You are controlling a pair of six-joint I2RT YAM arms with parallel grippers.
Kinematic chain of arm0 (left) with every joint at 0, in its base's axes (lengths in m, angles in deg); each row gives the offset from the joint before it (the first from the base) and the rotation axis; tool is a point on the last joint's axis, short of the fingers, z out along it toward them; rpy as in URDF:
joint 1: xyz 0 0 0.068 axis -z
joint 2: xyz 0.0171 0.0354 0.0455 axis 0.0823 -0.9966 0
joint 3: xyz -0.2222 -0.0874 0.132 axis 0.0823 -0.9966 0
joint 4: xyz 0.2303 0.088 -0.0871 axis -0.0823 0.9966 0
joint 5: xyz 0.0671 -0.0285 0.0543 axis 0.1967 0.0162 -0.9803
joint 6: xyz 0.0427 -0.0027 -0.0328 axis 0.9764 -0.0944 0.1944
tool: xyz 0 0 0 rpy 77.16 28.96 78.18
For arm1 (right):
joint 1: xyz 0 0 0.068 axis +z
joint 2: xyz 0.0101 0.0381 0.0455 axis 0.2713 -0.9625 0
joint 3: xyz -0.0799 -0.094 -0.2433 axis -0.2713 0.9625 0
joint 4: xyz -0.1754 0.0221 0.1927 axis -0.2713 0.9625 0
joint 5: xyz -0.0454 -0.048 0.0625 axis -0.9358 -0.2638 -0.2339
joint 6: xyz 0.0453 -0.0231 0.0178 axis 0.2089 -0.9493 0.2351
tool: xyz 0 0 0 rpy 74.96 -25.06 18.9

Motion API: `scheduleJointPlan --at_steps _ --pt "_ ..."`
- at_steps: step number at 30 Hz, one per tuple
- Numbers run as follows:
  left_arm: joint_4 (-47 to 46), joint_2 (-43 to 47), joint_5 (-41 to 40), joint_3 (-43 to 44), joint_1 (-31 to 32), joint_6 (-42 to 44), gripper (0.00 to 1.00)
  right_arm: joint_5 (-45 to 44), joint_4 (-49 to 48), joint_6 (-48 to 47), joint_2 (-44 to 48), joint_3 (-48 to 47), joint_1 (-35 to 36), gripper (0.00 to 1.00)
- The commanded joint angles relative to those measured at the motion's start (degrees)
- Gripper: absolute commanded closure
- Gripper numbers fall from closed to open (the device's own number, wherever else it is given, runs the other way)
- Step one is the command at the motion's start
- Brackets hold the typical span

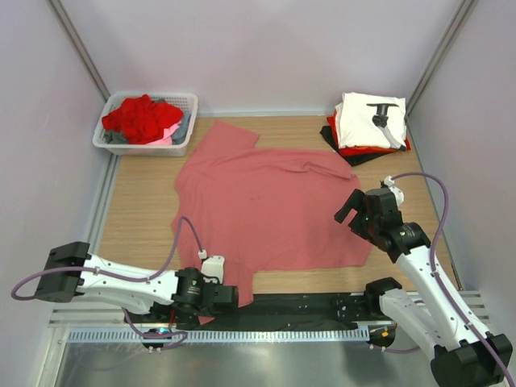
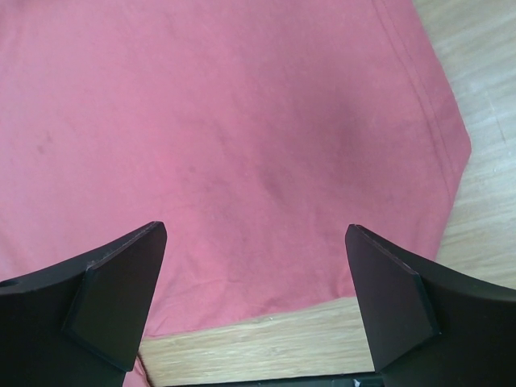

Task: Fold and stack the t-shirts
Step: Fold the tshirt

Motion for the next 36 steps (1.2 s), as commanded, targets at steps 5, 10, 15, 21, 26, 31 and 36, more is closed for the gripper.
scheduleJointPlan --at_steps 5,10,15,21,26,31,36 --pt "11.96 9.02 -11.21 3.28 0.15 1.06 1.00 -4.85 1.25 10.80 1.77 4.55 -0.37 0.00" --pt "16.47 14.21 -15.88 7.59 -1.78 5.80 1.00 -12.60 6.71 19.95 6.78 8.05 -0.55 0.02" --pt "12.44 18.53 -14.76 8.13 -6.96 12.56 1.00 -14.36 9.87 27.07 10.83 13.50 -0.64 0.08" --pt "8.57 15.02 -11.93 10.23 -13.38 21.00 1.00 -8.82 4.78 30.07 7.59 18.52 -0.64 0.09" --pt "7.86 14.75 -11.23 13.05 -17.16 26.36 1.00 -9.96 2.95 29.98 5.55 19.40 -0.64 0.12" --pt "6.02 15.36 -8.68 12.70 -19.63 28.31 1.00 -14.26 0.73 27.79 4.42 18.80 -0.72 0.28" --pt "5.84 15.63 -9.21 12.44 -19.80 28.31 1.00 -16.56 -2.06 20.68 2.05 10.54 -0.72 0.34"
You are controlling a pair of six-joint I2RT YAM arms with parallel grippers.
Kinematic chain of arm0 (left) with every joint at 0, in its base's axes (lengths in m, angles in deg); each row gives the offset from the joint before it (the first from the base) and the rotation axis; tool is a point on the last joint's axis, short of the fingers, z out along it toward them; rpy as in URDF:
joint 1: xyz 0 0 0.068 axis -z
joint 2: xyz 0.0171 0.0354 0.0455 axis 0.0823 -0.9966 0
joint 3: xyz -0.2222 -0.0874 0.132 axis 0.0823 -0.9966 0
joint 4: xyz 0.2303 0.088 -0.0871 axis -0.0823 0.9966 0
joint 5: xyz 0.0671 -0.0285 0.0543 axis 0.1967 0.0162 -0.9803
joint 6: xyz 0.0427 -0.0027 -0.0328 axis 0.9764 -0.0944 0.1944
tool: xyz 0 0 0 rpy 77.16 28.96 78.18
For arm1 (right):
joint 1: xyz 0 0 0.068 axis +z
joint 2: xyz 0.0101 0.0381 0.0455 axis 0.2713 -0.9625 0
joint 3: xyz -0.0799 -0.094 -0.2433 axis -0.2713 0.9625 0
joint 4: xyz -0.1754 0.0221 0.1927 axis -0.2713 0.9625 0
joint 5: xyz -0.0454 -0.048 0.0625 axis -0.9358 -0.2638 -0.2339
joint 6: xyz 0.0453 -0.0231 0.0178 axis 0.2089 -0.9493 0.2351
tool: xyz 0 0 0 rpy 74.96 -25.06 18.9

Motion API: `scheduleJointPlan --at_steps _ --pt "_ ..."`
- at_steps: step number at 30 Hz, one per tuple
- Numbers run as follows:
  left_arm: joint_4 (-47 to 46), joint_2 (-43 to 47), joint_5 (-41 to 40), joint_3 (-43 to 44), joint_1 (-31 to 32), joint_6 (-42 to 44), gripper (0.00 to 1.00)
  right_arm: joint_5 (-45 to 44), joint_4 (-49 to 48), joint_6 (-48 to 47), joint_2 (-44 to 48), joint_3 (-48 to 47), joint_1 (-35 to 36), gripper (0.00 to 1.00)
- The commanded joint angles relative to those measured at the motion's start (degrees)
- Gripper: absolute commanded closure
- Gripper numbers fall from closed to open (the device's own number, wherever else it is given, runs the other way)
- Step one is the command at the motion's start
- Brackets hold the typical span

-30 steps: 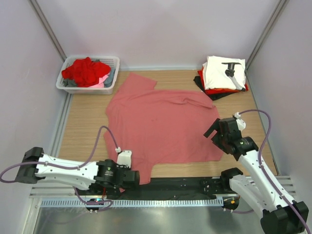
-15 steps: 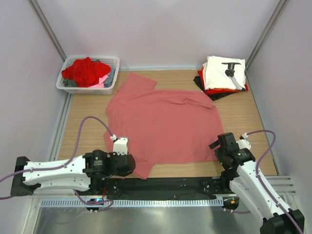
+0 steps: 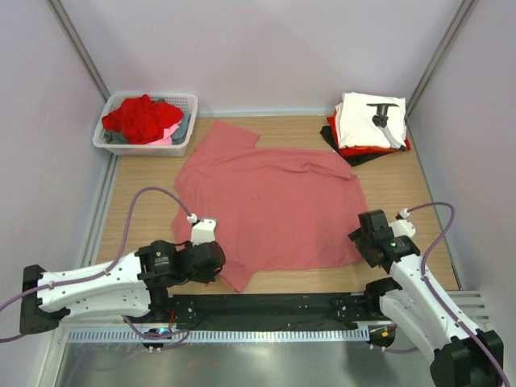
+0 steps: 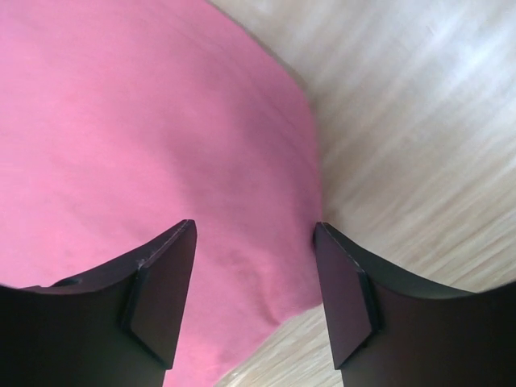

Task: Fold and stack the t-shirts
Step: Fold the tshirt

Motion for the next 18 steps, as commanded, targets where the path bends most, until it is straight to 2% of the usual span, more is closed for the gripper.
scheduleJointPlan --at_steps 1,3,6,7,9,10,12,14,18 --pt "-1.92 0.74 -0.27 1.33 -0.74 1.38 1.00 -4.62 -6.53 -6.12 -4.26 -10.44 -0.13 0.35" --pt "-1.92 0.57 -0.36 1.42 -1.10 1.47 1.00 -3.92 -10.39 -11.81 -9.27 -14.76 -0.13 0.35" --pt "-1.83 0.65 -0.62 1.16 -1.27 1.21 1.00 2.30 -17.07 -20.77 -21.14 -22.68 -0.22 0.30" --pt "-1.75 0.74 -0.71 1.24 -1.27 1.12 1.00 4.76 -17.87 -22.12 -23.25 -25.83 -0.22 0.27" --pt "-1.48 0.83 -0.71 1.42 -1.27 0.94 1.00 4.17 -14.90 -23.19 -26.44 -29.35 -0.13 0.24" --pt "-1.13 0.92 -0.71 1.51 -1.27 0.77 1.00 3.64 -13.24 -23.10 -26.53 -30.16 -0.13 0.23" --pt "-1.22 1.62 -0.79 1.33 -1.28 0.59 1.00 -2.32 -2.89 -20.83 -25.30 -32.18 -0.13 0.22" --pt "-1.57 1.88 -0.88 0.98 -1.36 0.59 1.00 -5.31 3.70 -16.79 -20.15 -30.79 -0.13 0.21" --pt "-1.74 1.01 -0.62 1.24 -1.36 1.20 1.00 -0.50 5.41 -10.28 -9.51 -19.75 -0.22 0.22"
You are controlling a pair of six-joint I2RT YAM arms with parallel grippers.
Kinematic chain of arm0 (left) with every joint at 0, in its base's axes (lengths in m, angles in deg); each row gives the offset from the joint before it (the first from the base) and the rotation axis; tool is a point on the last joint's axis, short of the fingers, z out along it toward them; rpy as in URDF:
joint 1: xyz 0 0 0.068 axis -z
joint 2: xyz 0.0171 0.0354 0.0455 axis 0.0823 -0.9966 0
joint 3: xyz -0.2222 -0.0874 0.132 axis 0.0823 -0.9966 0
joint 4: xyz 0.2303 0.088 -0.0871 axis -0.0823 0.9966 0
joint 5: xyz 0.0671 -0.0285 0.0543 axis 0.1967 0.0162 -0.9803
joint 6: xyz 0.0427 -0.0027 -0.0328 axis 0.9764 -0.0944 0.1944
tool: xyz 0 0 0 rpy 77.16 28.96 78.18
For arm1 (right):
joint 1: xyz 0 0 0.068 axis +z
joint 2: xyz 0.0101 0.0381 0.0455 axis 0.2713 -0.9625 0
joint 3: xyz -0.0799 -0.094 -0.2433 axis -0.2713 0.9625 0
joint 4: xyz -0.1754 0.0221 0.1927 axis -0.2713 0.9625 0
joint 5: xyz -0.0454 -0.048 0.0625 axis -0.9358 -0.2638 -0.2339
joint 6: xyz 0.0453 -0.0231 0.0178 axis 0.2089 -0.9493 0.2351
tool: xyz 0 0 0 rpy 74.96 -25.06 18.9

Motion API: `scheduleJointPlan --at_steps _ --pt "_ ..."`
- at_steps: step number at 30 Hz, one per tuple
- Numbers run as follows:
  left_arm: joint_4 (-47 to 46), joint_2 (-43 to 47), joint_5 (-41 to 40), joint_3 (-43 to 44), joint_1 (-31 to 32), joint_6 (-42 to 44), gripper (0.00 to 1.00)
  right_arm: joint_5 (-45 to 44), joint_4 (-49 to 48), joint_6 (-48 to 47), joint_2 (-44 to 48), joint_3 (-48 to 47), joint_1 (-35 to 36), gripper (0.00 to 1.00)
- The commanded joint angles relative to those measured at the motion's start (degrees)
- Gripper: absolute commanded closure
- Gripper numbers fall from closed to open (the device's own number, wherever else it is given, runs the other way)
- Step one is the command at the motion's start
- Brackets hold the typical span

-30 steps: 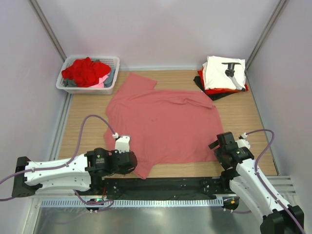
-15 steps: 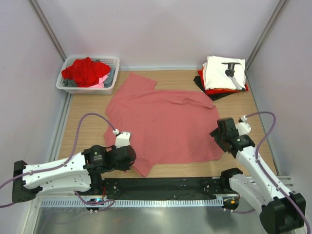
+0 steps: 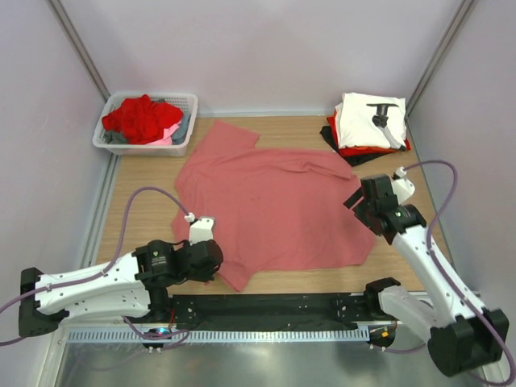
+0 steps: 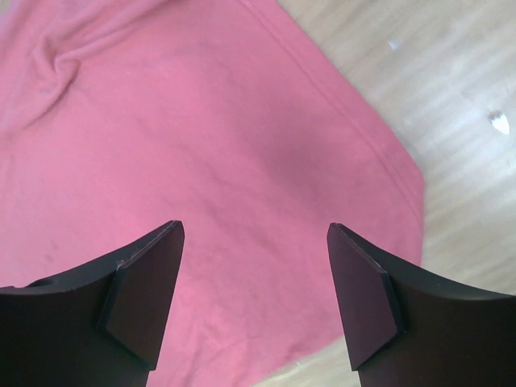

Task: Fold and stack the t-shirts
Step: Fold the tshirt

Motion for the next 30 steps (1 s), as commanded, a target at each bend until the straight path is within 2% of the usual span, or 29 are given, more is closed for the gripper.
scheduleJointPlan --at_steps 1,6,12,14,15,16,17,18,20,23,27,28,30 --pt "-1.70 -0.28 -0.49 1.33 -0.20 0.92 1.00 1.34 6.77 6.99 8.20 8.00 -0.24 0.22" --pt "-2.05 -0.46 0.39 1.15 -0.29 1.27 1.00 6.78 4.31 8.94 9.44 19.24 -0.24 0.21" --pt "-2.05 -0.28 0.30 1.24 -0.20 1.27 1.00 8.30 -3.86 9.56 5.06 25.15 -0.33 0.23" --pt "-1.79 -0.37 0.30 1.16 -0.20 1.01 1.00 7.24 -5.18 8.77 2.86 24.90 -0.24 0.27" --pt "-1.79 -0.37 0.22 1.24 -0.20 1.10 1.00 6.72 -5.62 8.33 2.59 24.20 -0.24 0.38" --pt "-1.79 -0.37 0.13 1.24 -0.29 1.01 1.00 5.49 -6.32 7.28 2.41 23.76 -0.24 0.44" --pt "-1.79 -0.37 -0.05 1.33 -0.29 1.01 1.00 5.13 -6.33 6.75 2.32 22.97 -0.24 0.54" --pt "-1.70 -0.46 -0.14 1.33 -0.20 1.10 1.00 4.69 -6.50 5.79 2.15 20.87 -0.33 0.79" --pt "-1.61 -0.55 -0.40 1.42 -0.20 1.10 1.00 3.47 -6.59 2.98 1.45 18.40 -0.24 0.88" --pt "-1.53 -0.46 -0.92 1.42 -0.29 0.84 1.00 4.50 -5.80 -2.90 -4.68 11.29 -0.16 0.93" --pt "-1.00 0.07 -1.37 1.33 -0.20 0.13 1.00 6.70 -2.20 -13.44 -20.59 -2.75 -0.07 0.99" --pt "-1.00 0.42 -1.45 1.33 -0.20 0.04 1.00 7.67 -1.15 -15.65 -27.84 -5.05 -0.15 0.99" --pt "-0.74 0.51 -2.16 1.42 -0.20 -0.31 1.00 9.43 0.61 -20.84 -34.91 -11.80 -0.07 0.81"
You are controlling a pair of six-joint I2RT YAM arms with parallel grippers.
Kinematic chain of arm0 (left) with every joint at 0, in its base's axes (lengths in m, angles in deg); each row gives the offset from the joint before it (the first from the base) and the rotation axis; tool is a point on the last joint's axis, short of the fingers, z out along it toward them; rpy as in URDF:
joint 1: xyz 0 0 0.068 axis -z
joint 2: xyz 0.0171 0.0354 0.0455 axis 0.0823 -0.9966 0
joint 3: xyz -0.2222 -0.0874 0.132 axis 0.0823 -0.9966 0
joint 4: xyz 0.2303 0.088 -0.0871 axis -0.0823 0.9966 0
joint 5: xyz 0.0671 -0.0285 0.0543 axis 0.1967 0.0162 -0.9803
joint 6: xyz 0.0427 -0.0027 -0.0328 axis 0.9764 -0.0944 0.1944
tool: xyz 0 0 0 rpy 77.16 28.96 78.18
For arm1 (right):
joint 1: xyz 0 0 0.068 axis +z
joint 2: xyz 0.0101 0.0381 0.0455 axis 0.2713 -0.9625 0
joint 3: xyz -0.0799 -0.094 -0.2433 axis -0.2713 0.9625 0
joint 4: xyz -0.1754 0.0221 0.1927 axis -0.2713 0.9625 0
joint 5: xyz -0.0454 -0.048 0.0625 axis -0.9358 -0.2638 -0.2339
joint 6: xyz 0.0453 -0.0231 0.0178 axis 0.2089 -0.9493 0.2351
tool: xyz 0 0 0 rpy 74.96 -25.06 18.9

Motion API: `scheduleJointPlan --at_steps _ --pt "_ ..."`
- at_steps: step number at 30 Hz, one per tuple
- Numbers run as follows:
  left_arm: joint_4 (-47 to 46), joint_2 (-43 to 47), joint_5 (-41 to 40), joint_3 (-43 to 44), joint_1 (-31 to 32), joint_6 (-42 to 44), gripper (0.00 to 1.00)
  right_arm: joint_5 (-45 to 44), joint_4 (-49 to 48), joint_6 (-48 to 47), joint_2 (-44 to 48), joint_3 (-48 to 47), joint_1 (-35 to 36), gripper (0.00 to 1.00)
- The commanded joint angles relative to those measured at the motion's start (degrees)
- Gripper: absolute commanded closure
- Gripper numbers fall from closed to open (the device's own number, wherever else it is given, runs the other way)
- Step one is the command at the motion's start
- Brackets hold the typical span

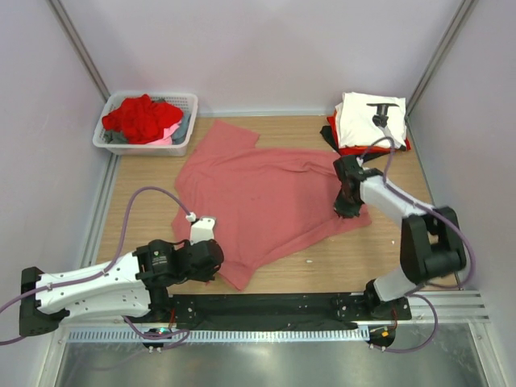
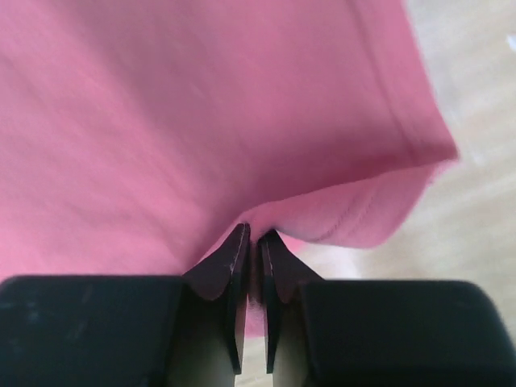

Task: Fold and stack the t-shirts
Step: Fold the tshirt

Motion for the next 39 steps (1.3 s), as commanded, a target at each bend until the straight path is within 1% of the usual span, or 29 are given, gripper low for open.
scheduleJointPlan --at_steps 1,2,3,5,7,8,10,11,13,15,16,17,19,20,21,27,30,39 --pt "-0.14 1.07 -2.77 1.51 -0.20 -1.14 1.00 3.77 3.32 -11.68 -13.67 -9.07 0.11 0.68" --pt "-0.14 0.99 -2.77 1.51 -0.20 -1.14 1.00 3.78 3.85 -11.71 -15.81 -9.11 0.11 0.68" --pt "0.03 0.99 -2.77 1.51 -0.20 -1.23 1.00 3.00 4.12 -12.32 -16.88 -11.89 0.11 0.61" --pt "0.21 0.81 -2.68 1.51 -0.29 -1.40 1.00 0.63 4.38 -12.24 -17.07 -13.67 0.11 0.52" --pt "0.21 0.73 -2.59 1.59 -0.38 -1.40 1.00 -2.09 4.64 -11.27 -15.32 -14.99 0.11 0.46" --pt "0.21 0.73 -2.51 1.59 -0.38 -1.40 1.00 -4.54 4.65 -11.01 -12.78 -15.08 0.11 0.45" --pt "-0.05 0.64 -2.59 1.51 -0.29 -1.23 1.00 -6.67 4.91 -9.96 -9.79 -14.56 0.02 0.44" --pt "-0.14 0.38 -2.59 1.59 -0.38 -1.14 1.00 -7.72 4.82 -9.51 -6.81 -13.43 0.02 0.44" --pt "-0.23 0.11 -2.59 1.59 -0.29 -0.88 1.00 -8.08 4.39 -8.38 -4.16 -11.84 -0.07 0.44" --pt "-0.23 -0.33 -2.68 1.59 -0.29 -0.79 1.00 -7.73 3.68 -7.58 -0.64 -8.68 0.02 0.48" --pt "-0.23 -0.50 -2.68 1.59 -0.38 -0.79 1.00 -7.12 1.94 -6.71 0.41 -7.28 0.02 0.50" --pt "-0.23 -0.51 -2.68 1.59 -0.38 -0.79 1.00 -6.24 0.97 -6.18 1.47 -5.87 0.02 0.55" --pt "-0.23 -0.51 -2.68 1.59 -0.29 -0.70 1.00 -5.27 -2.01 -5.21 3.76 -1.56 0.02 0.59" --pt "-0.23 -0.42 -2.60 1.59 -0.29 -0.79 1.00 -4.83 -2.64 -4.42 4.11 -0.42 -0.07 0.63" --pt "-0.32 -0.33 -2.51 1.51 -0.29 -0.70 1.00 -3.96 -4.04 -4.24 4.29 1.42 -0.07 0.64" --pt "-0.32 -0.68 -2.42 1.51 -0.38 -0.79 1.00 0.09 -10.20 -3.88 2.54 6.44 -0.51 0.65" --pt "-0.23 -0.68 -2.51 1.51 -0.29 -0.96 1.00 0.97 -12.66 -4.14 1.04 7.15 -0.59 0.66" --pt "0.21 -0.59 -3.21 1.51 -0.29 -1.32 1.00 0.97 -13.63 -5.03 -1.68 7.59 -1.12 0.66"
